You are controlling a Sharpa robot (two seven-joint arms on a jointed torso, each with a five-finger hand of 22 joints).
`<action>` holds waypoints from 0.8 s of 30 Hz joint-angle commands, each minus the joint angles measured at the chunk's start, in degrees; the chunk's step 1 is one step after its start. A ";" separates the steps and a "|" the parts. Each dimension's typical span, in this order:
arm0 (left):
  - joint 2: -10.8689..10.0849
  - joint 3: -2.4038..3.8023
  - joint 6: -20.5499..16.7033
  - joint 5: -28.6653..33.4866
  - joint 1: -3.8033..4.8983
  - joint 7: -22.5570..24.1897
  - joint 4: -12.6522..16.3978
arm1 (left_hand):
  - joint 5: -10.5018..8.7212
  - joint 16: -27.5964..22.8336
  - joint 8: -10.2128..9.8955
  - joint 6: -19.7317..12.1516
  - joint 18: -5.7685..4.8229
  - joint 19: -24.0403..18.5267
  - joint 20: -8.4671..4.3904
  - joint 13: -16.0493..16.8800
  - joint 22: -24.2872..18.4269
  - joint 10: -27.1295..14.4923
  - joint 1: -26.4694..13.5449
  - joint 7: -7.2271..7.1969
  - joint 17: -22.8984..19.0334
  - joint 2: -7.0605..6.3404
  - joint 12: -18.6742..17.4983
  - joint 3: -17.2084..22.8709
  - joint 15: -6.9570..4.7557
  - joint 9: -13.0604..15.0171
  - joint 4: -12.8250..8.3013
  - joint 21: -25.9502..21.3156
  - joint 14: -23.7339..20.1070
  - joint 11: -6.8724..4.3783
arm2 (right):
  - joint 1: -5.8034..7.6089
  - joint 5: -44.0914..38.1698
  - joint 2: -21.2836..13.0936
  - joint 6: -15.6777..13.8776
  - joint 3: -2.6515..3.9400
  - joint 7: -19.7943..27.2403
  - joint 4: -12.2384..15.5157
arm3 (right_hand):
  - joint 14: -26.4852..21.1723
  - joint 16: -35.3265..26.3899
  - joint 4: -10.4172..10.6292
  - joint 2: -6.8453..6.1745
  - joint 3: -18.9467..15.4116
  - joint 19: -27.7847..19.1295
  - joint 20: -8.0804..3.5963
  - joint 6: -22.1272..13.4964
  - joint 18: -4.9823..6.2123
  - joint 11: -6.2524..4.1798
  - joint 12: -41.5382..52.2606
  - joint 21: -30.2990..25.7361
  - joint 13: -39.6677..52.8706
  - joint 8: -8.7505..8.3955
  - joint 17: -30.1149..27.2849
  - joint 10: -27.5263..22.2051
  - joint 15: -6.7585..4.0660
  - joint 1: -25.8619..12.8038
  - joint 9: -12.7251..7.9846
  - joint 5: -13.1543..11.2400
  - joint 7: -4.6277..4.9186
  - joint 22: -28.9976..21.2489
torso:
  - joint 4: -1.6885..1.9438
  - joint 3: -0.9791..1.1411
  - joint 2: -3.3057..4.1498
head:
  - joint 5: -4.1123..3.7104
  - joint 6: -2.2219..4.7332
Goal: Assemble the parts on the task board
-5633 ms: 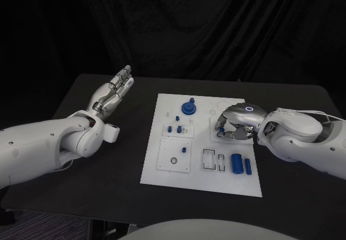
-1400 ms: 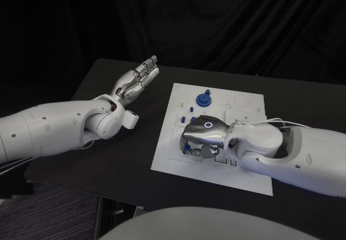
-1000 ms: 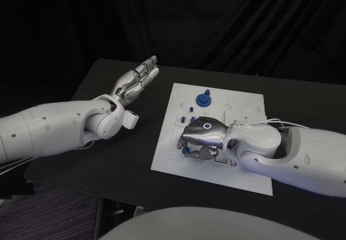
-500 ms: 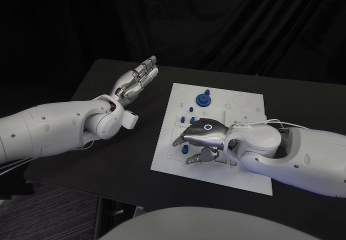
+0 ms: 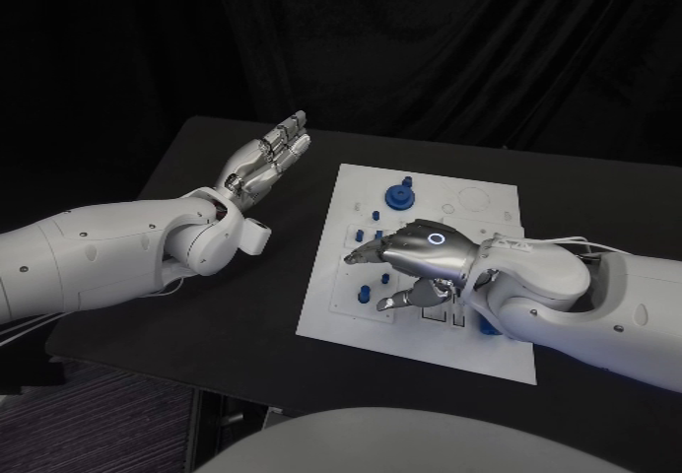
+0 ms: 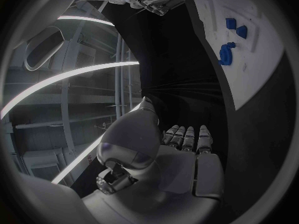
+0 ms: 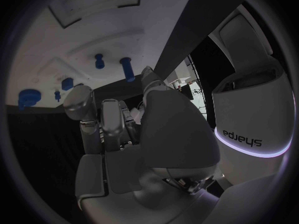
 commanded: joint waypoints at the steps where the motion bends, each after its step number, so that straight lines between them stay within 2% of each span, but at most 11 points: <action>1: -0.06 0.05 0.53 0.30 -0.12 4.91 0.14 | 0.18 -0.21 -0.01 -0.03 -0.81 -0.16 0.39 -0.10 0.07 -0.01 0.49 0.31 -0.09 0.06 -0.38 0.39 0.51 0.08 0.07 -0.03 0.08 0.57 | 1.75 5.89 -2.24 -8.72 0.09 1.87 1.46 | -0.10 0.17 -0.20 2.13 1.59 -0.11 -0.30 0.19 0.85 -0.16 1.93 -0.05 0.38 -0.05 0.26 0.51 -0.53 0.94 -0.08 0.63 0.64 6.74 | 0.01 0.01 0.00 | -0.15 0.01; 5: -0.19 0.05 0.37 0.30 -0.14 4.93 0.24 | 0.25 -0.21 0.00 0.03 -0.83 -0.15 0.38 -0.10 0.07 -0.01 0.57 0.31 -0.09 0.05 -0.38 0.41 0.51 0.10 0.06 -0.03 0.08 0.57 | 4.57 10.72 -6.01 -9.94 0.08 2.15 2.95 | 0.09 0.65 -0.60 4.36 3.22 0.12 -0.22 2.26 0.73 0.15 4.62 0.37 0.66 0.35 0.76 1.85 -0.27 1.95 0.13 1.90 1.31 6.88 | 0.00 0.01 0.00 | -0.64 0.01; 7: -0.24 0.05 0.27 0.30 -0.14 4.94 0.29 | 0.31 -0.21 0.02 0.08 -0.83 -0.15 0.37 -0.10 0.07 -0.01 0.65 0.28 -0.09 0.04 -0.38 0.43 0.50 0.11 0.06 -0.03 0.08 0.54 | 6.22 14.12 -8.45 -10.38 0.08 2.37 3.69 | 0.17 0.89 -1.46 6.01 4.05 0.27 0.14 6.25 0.60 -0.03 8.23 0.69 1.63 1.26 0.96 6.22 0.34 2.78 0.61 3.03 1.67 6.96 | -0.01 0.02 0.00 | -0.74 0.01; 10: -0.31 0.05 0.16 0.30 -0.15 4.93 0.35 | 0.35 -0.21 0.04 0.17 -0.85 -0.16 0.35 -0.10 0.06 -0.01 0.74 0.21 -0.09 0.04 -0.38 0.45 0.48 0.13 0.07 -0.03 0.08 0.47 | 7.77 17.63 -11.56 -10.81 0.07 2.11 4.40 | 0.15 1.12 -2.54 6.76 4.42 0.30 0.65 10.78 0.57 -0.50 12.73 0.96 3.16 2.29 1.13 11.01 0.88 3.46 1.09 4.64 1.67 7.02 | 0.01 0.01 -0.01 | -1.24 0.01; 11: -0.30 0.05 0.12 0.30 -0.15 4.93 0.36 | 0.35 -0.21 0.04 0.17 -0.85 -0.16 0.35 -0.10 0.06 -0.01 0.74 0.21 -0.09 0.04 -0.38 0.45 0.48 0.13 0.07 -0.03 0.08 0.47 | 8.14 18.48 -12.71 -10.83 0.07 1.72 4.59 | 0.41 1.64 -3.21 7.16 4.82 0.61 0.59 13.37 0.54 -1.21 16.97 1.84 4.94 3.45 1.69 16.63 0.50 4.06 1.56 6.26 1.41 7.23 | 0.01 0.01 -0.01 | -1.52 0.01; 13: -0.28 0.05 0.07 0.30 -0.15 4.92 0.36 | 0.35 -0.21 0.04 0.17 -0.85 -0.16 0.35 -0.10 0.06 -0.01 0.74 0.21 -0.09 0.04 -0.38 0.45 0.48 0.13 0.07 -0.03 0.08 0.47 | 8.48 19.24 -13.97 -10.65 0.07 1.02 4.74 | 0.54 1.85 -3.48 7.05 4.89 0.76 0.33 14.42 0.55 -1.71 19.17 2.22 6.07 3.69 1.91 17.96 0.08 4.02 1.67 6.86 1.03 7.30 | 0.00 0.01 -0.01 | -1.96 0.01; 14: -0.26 0.05 0.05 0.30 -0.15 4.92 0.36 | 0.35 -0.21 0.04 0.17 -0.85 -0.16 0.35 -0.10 0.06 -0.01 0.74 0.21 -0.09 0.04 -0.38 0.45 0.48 0.13 0.07 -0.03 0.08 0.47 | 8.66 19.64 -14.75 -10.39 0.07 0.36 4.78 | 0.63 1.97 -3.88 6.96 4.79 0.83 -0.17 16.57 0.59 -2.63 22.95 2.44 8.13 4.55 2.03 20.53 -0.63 3.96 2.10 6.94 0.25 7.33 | -0.02 0.00 -0.02 | -2.39 0.01; 15: -0.25 0.05 0.04 0.30 -0.15 4.91 0.38 | 0.35 -0.21 0.04 0.17 -0.85 -0.16 0.35 -0.10 0.06 -0.01 0.74 0.21 -0.09 0.04 -0.38 0.45 0.48 0.13 0.07 -0.03 0.08 0.47 | 8.85 20.09 -15.81 -9.50 0.06 -1.17 4.82 | 0.59 1.79 -3.96 6.80 4.04 0.78 -1.19 21.60 0.65 -4.43 31.26 2.34 13.19 6.89 1.84 24.98 -1.97 2.94 3.27 6.65 -1.59 7.27 | 0.01 0.00 -0.01 | -2.76 0.01; 16: -0.24 0.05 0.04 0.30 -0.15 4.90 0.39 | 0.44 -0.21 0.05 0.23 -0.85 -0.15 0.31 -0.10 0.07 -0.01 0.89 0.10 -0.09 0.05 -0.38 0.49 0.42 0.14 0.08 -0.03 0.08 0.37 | 8.95 20.13 -16.43 -8.56 0.06 -2.66 4.85 | 0.77 1.55 -3.72 7.27 4.02 0.87 -2.52 23.56 0.29 -5.48 45.62 2.44 24.83 7.13 1.73 19.89 -3.03 1.89 4.13 6.77 -3.00 7.25 | 0.00 0.01 0.00 | -3.72 0.01; 18: -0.20 0.05 0.09 0.30 -0.15 4.90 0.37 | 0.45 -0.21 0.05 0.23 -0.85 -0.15 0.30 -0.10 0.07 -0.01 0.91 0.09 -0.09 0.06 -0.38 0.49 0.42 0.14 0.08 -0.03 0.08 0.37 | 9.03 18.93 -17.43 -5.71 0.05 -6.91 4.85 | 1.40 2.62 -1.57 8.16 2.95 1.24 -3.08 25.71 0.34 -6.83 67.75 3.48 55.10 8.28 3.11 36.10 -3.95 -1.84 5.53 6.24 -3.91 7.54 | 0.00 0.00 -0.01 | -5.33 0.01; 24: -0.16 0.05 0.26 0.30 -0.16 4.95 0.37 | 0.55 -0.21 0.06 0.27 -0.85 -0.14 0.29 -0.10 0.08 -0.01 1.04 0.08 -0.09 0.12 -0.38 0.56 0.40 0.15 0.08 -0.02 0.08 0.35 | 7.41 14.30 -19.81 1.85 0.04 -19.95 5.03 | 3.42 8.10 -0.45 9.89 -0.36 2.63 -3.39 24.80 -0.45 -6.62 75.15 8.29 66.94 8.11 10.03 39.83 -3.88 -14.59 8.15 4.45 -3.99 8.59 | -0.06 -0.01 -0.05 | -9.69 0.01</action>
